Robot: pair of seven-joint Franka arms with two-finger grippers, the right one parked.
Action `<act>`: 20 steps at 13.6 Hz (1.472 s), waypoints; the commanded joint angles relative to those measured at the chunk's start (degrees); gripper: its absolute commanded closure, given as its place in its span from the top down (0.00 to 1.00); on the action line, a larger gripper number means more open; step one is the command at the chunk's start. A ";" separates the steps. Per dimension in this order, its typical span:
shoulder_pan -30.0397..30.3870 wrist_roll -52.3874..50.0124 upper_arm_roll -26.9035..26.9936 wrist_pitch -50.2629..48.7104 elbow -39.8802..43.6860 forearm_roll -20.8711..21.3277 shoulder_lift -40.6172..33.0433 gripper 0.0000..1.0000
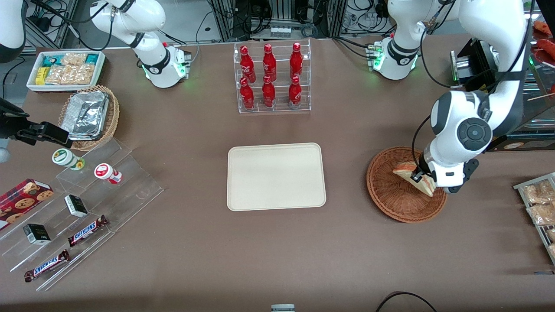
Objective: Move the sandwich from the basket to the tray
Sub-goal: 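Close the left gripper on the sandwich and lift it, then carry the sandwich with the left gripper over the cream tray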
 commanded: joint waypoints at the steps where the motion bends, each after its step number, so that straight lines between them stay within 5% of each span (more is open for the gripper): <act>1: -0.35 -0.20 -4.10 -5.93 7.33 1.27 0.64 0.05; 8: -0.35 -0.20 -18.69 -7.45 19.48 1.36 8.28 0.01; 12: -1.40 -1.26 -27.31 -7.36 24.49 7.67 15.47 0.00; 20: -14.84 -0.64 -27.06 -2.97 32.94 15.24 28.05 0.00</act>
